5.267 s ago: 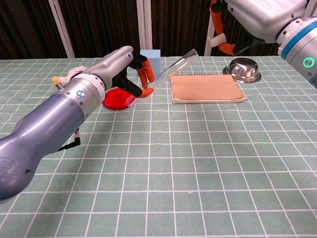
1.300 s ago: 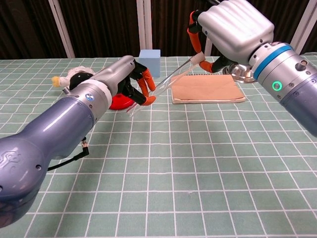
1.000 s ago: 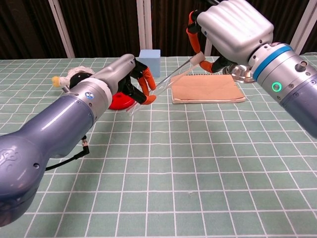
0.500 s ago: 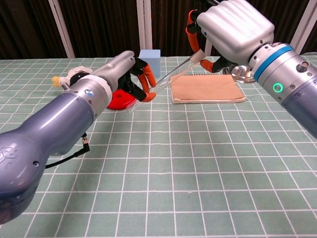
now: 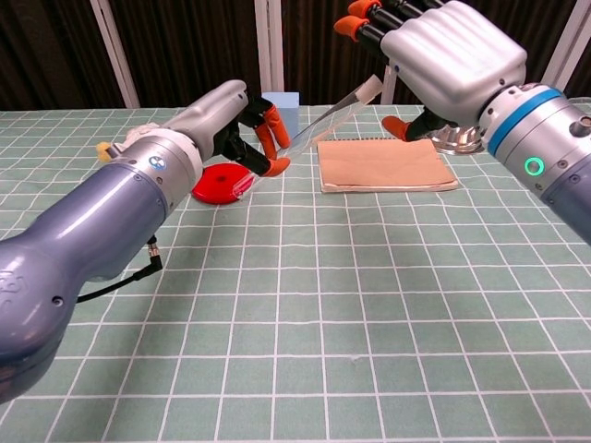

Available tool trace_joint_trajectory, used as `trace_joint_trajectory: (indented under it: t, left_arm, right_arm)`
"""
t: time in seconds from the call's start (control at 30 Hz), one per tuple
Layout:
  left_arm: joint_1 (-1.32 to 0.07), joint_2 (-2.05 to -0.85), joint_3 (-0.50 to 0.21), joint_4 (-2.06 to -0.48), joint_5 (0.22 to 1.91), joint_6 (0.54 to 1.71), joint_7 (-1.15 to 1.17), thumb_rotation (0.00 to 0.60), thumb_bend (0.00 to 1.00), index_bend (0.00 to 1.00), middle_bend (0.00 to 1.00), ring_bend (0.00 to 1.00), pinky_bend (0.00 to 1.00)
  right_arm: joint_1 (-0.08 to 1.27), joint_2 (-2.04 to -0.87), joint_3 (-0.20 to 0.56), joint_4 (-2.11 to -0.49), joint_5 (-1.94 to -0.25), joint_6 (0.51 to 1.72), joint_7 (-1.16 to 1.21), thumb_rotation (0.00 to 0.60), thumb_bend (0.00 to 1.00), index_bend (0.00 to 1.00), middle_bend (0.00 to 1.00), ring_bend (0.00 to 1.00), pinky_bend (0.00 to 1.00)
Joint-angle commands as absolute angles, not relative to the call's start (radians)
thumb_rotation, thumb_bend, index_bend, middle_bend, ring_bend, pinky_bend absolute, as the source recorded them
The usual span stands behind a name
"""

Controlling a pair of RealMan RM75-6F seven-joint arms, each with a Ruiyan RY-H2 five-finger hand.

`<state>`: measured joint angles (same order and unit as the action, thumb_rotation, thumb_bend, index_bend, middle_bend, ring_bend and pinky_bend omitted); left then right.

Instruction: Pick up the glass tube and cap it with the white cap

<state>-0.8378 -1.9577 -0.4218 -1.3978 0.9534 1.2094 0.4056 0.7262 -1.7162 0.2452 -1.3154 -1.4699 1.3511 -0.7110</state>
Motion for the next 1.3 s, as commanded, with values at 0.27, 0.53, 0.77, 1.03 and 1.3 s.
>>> trace_joint_trajectory:
  t: [0.27,0.53,0.77,1.03,1.3]
  left_arm:
    - [-0.819,-1.860,-0.333,-1.412,1.030,1.174,0.451,0.600,0.55,0.55,0.58,0.11,0.00]
    - [-0.808,-1.802,-0.253,-1.433,0.992,1.113,0.566,0.600,0.55,0.55,0.58,0.12,0.00]
    - [-0.822,-1.801,-0.215,-1.441,0.893,1.067,0.692,0.600,0.55,0.55,0.58,0.12,0.00]
    - [-0.840,-1.830,-0.198,-1.423,0.815,1.060,0.776,0.600,0.55,0.55,0.58,0.12,0.00]
    - [-0.844,-1.828,-0.187,-1.437,0.817,1.076,0.794,0.600,0.53,0.49,0.45,0.11,0.00]
  right_arm:
    - [0.700,-1.673,0.272,-1.353,-1.435,1.370,-0.725,0.600,0.37,0.00,0.00,0.00,0.00]
    - [0.695,-1.642,0.301,-1.400,-1.410,1.375,-0.725,0.600,0.37,0.00,0.00,0.00,0.00]
    - [0.686,-1.628,0.303,-1.424,-1.399,1.380,-0.727,0.600,0.37,0.00,0.00,0.00,0.00]
    - [0.676,-1.606,0.305,-1.442,-1.387,1.385,-0.724,0.600,0.37,0.00,0.00,0.00,0.00]
    - [0.666,-1.601,0.295,-1.450,-1.381,1.387,-0.715,0.600,0.37,0.00,0.00,0.00,0.00]
